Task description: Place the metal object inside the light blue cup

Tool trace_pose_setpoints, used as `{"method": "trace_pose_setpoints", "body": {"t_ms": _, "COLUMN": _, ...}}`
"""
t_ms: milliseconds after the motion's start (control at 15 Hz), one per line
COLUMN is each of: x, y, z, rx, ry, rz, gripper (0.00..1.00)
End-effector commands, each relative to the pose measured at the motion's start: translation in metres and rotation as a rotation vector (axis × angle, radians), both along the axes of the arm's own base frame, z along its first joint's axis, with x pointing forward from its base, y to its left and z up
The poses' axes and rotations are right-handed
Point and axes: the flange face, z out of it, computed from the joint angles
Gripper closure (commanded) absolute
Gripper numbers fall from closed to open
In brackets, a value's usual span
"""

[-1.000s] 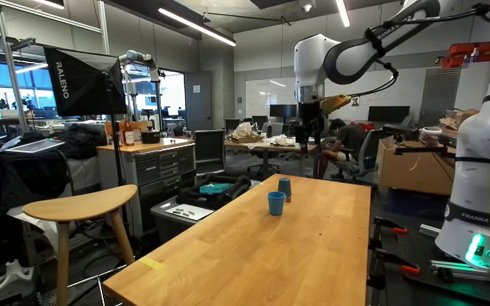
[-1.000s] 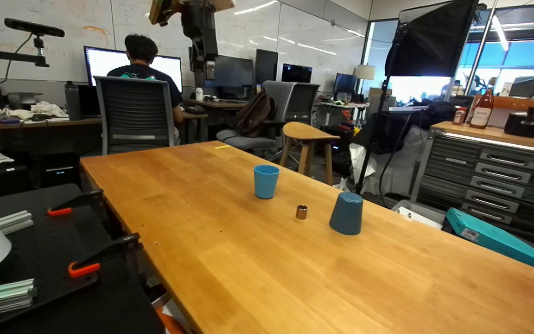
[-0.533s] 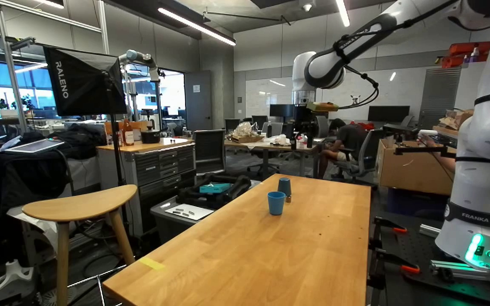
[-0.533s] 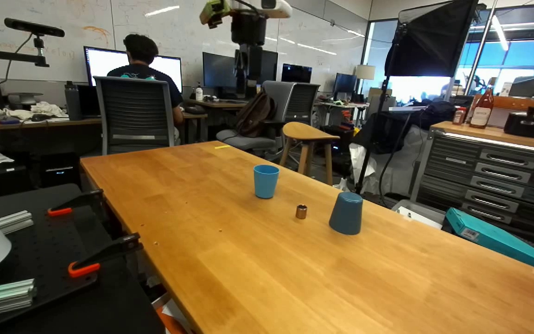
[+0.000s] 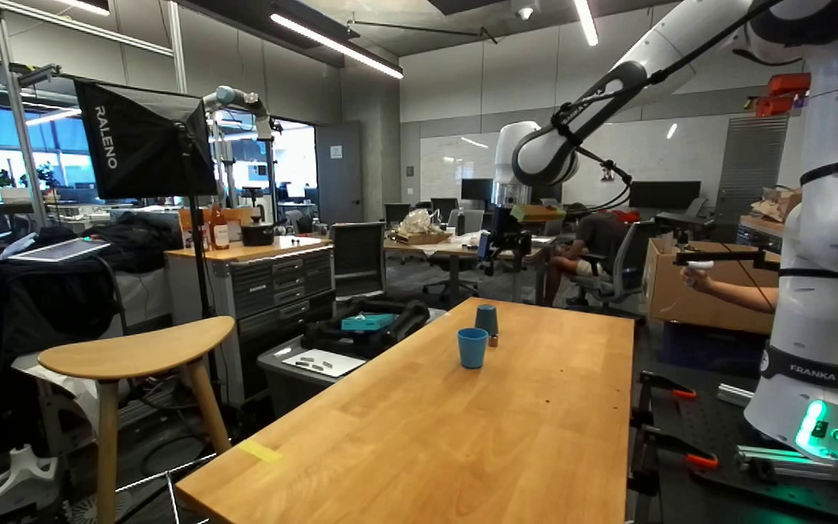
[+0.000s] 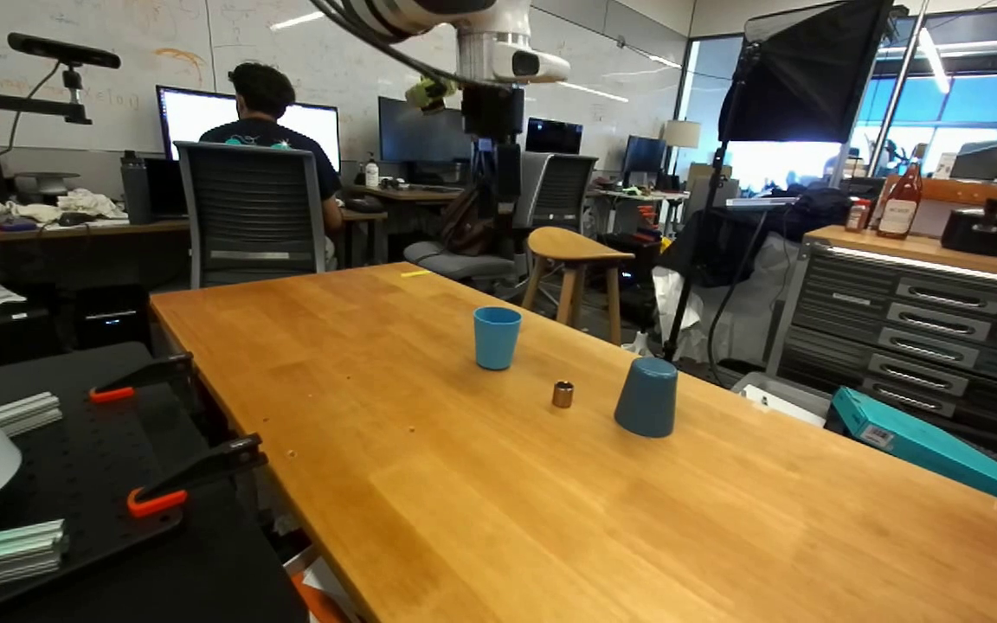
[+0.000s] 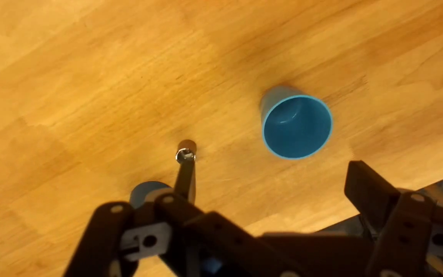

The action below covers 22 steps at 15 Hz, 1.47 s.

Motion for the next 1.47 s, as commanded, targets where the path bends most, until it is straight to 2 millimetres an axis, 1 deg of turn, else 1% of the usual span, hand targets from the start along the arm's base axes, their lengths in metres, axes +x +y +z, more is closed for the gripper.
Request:
{"method": "trace_pose_setpoints", "body": {"t_ms": 0, "x": 0.026, "y": -0.009, "z": -0.055, "rx": -0.07, "ry": -0.051, "rz": -0.091, "gripper": 0.0}}
{"method": "trace_pose_setpoints", "body": {"t_ms": 133, "x": 0.036, "y": -0.021, "z": -0.076, "rx": -0.074, "ry": -0.045, "rz": -0.159, "gripper": 0.0}}
{"method": "trace_pose_setpoints", "body": {"t_ms": 267, "x": 0.044, "y": -0.032, "z": -0.092, "rx": -0.062, "ry": -0.019, "rz": -0.218, "gripper": 0.0}}
{"method": "trace_pose_setpoints", "body": {"t_ms": 600, "x": 0.05, "y": -0.058, "z": -0.118, "rx": -0.067, "ry": 0.013, "rz": -0.31, "gripper": 0.0}}
{"method": "trace_pose_setpoints", "body": {"t_ms": 800, "x": 0.052, "y": -0.063, "z": -0.137, "rx": -0.06, "ry": 0.021, "rz": -0.364, "gripper": 0.0}}
{"method": "trace_pose_setpoints", "body": {"t_ms": 1067, "x": 0.057, "y": -0.068, "z": -0.157, "rx": -0.054, "ry": 0.029, "rz": -0.431, "gripper": 0.0}}
{"method": "trace_pose_setpoints", "body": {"t_ms": 1400, "x": 0.061, "y": -0.081, "z": -0.177, "rx": -0.053, "ry": 0.02, "rz": -0.528, "gripper": 0.0}}
